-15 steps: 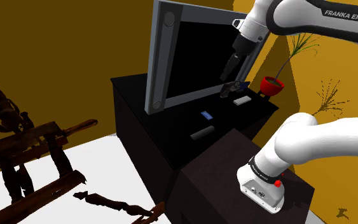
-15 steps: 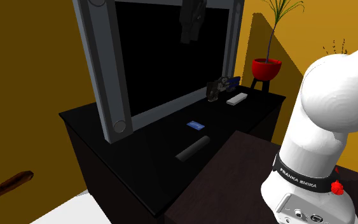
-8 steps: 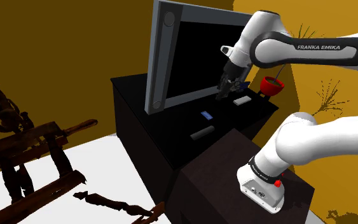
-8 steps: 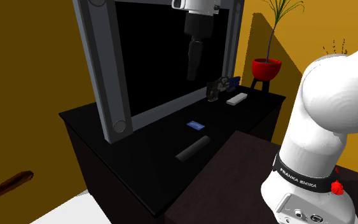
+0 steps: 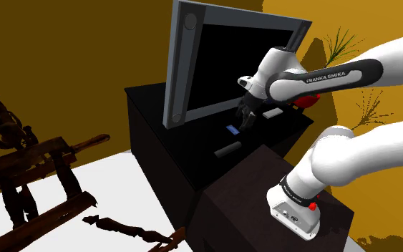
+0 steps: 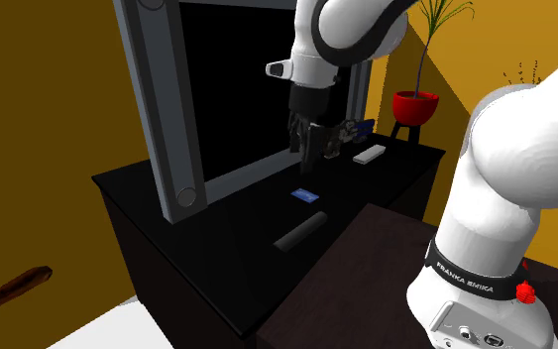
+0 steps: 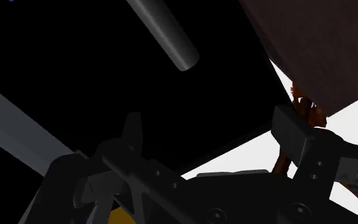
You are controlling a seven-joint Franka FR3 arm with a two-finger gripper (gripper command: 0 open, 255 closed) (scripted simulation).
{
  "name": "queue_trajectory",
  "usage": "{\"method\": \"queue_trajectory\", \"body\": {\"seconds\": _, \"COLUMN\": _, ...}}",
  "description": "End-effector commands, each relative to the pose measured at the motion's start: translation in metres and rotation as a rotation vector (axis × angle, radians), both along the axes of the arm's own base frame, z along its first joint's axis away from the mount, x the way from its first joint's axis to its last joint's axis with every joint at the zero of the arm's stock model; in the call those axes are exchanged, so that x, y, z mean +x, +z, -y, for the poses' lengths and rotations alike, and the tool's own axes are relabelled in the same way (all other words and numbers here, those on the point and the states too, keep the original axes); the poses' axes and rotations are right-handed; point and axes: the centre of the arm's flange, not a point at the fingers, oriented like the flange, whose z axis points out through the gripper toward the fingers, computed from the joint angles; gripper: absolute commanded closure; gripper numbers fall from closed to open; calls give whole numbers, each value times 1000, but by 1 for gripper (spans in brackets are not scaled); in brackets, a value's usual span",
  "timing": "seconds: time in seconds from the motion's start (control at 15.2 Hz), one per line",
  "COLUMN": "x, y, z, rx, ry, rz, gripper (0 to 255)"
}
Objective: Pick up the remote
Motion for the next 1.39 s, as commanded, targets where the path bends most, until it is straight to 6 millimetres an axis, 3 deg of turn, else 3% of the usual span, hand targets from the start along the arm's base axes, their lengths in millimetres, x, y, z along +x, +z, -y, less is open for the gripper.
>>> {"method": "queue_trajectory", "body": {"seconds": 0.0, "x": 3, "y": -26, "z": 3, "rx": -12, "ry": 74, "rz": 2, "gripper": 0}}
{"method": "queue_trajectory", "body": {"seconds": 0.79, "x": 22, "y": -180, "z": 30, "rx": -82, "ry": 491, "rz": -4, "gripper": 0}}
{"method": "queue_trajectory", "body": {"seconds": 1.32, "x": 24, "y": -226, "z": 31, "rx": -86, "ry": 515, "rz": -4, "gripper": 0}}
